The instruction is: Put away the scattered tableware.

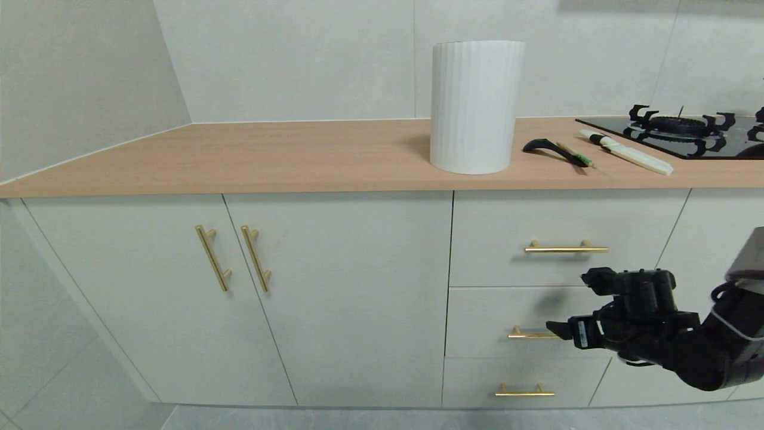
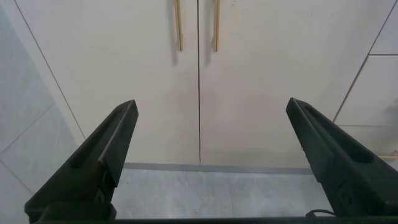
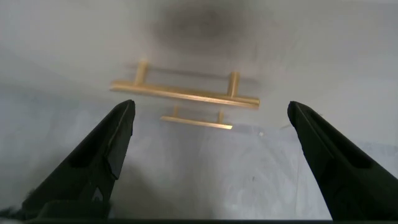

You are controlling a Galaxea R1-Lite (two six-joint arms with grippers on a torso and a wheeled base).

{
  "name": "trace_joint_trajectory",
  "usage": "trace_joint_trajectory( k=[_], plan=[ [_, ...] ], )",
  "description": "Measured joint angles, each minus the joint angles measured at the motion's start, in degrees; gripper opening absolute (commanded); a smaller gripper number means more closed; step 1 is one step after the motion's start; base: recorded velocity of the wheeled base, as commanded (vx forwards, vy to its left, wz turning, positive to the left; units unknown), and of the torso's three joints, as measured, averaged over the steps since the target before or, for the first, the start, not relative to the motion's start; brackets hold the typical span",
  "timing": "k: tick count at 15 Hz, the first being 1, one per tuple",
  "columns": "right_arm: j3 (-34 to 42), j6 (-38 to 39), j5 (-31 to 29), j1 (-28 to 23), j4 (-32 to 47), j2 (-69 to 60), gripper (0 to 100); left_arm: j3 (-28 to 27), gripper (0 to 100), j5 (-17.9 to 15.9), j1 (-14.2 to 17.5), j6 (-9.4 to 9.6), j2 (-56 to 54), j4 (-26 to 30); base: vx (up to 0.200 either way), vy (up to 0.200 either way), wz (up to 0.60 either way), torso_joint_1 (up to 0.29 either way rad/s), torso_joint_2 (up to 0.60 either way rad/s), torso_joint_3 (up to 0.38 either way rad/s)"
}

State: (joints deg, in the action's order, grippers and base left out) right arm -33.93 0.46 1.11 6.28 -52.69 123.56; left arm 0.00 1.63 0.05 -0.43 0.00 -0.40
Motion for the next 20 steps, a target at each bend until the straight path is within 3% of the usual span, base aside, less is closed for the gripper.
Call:
trace_joint_trajectory(
  k=[3, 11, 20],
  plan=[
    [-1.6, 0.82, -4.04, -0.06, -10.56, 9.53, 100, 0.0, 100, 0.02, 0.02, 0.0, 0.0, -0.02, 0.0, 0.0, 0.0, 0.0, 0.0, 0.0],
    [-5.71, 5.8, -5.02, -0.06, -11.25, 15.77, 100, 0.0, 100, 0.02, 0.02, 0.0, 0.0, -0.02, 0.0, 0.0, 0.0, 0.0, 0.0, 0.0],
    [-6.06, 4.44, -7.27, 0.26, -9.45, 17.12, 100, 0.0, 100, 0.02, 0.02, 0.0, 0.0, -0.02, 0.0, 0.0, 0.0, 0.0, 0.0, 0.0]
  ],
)
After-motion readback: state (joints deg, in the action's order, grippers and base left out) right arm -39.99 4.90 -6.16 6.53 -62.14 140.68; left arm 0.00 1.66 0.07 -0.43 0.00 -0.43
